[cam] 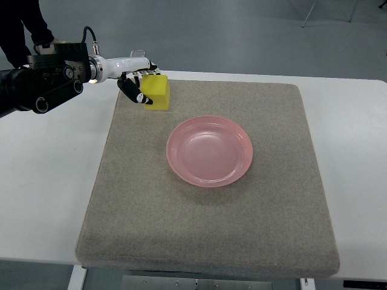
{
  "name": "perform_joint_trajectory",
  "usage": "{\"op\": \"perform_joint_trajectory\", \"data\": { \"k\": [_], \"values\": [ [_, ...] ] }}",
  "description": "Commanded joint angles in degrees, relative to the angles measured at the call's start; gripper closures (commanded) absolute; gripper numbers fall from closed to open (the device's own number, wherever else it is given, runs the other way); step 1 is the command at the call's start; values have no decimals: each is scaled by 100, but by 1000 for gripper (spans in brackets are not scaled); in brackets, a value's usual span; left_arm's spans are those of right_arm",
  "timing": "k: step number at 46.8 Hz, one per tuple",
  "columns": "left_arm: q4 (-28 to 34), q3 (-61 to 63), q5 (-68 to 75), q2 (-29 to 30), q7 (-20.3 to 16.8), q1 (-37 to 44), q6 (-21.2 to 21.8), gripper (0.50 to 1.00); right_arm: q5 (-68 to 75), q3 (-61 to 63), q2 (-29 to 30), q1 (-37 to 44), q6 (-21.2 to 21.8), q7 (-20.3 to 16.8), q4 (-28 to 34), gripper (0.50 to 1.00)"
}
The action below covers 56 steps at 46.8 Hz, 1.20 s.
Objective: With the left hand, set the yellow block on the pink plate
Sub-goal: 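Carry the yellow cube with the left hand onto the pink plate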
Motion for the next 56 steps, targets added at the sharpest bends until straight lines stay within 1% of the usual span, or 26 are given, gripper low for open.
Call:
{"op": "perform_joint_trajectory", "data": {
  "k": [1, 17, 26, 37, 48, 56],
  "values": [
    [-208, -54, 22, 8, 0, -79, 18, 945, 0, -3, 0, 0, 0, -5, 0, 576],
    [-1526, -151, 118, 61, 8, -246, 45, 945, 0, 5, 0, 0, 0, 4, 0, 576],
    [-1914, -160, 443, 8, 9, -255, 45, 945, 0, 5, 0, 0, 0, -5, 0, 576],
    [-2037, -186, 619, -1, 9, -167, 80, 941, 0, -3, 0, 0, 0, 4, 0, 576],
    [-2063, -177, 611, -150, 9, -26, -17, 928, 0, 5, 0, 0, 0, -5, 0, 576],
    [-2063, -142, 619, -150, 9, 62, -43, 922, 0, -3, 0, 0, 0, 4, 0, 576]
  ]
}}
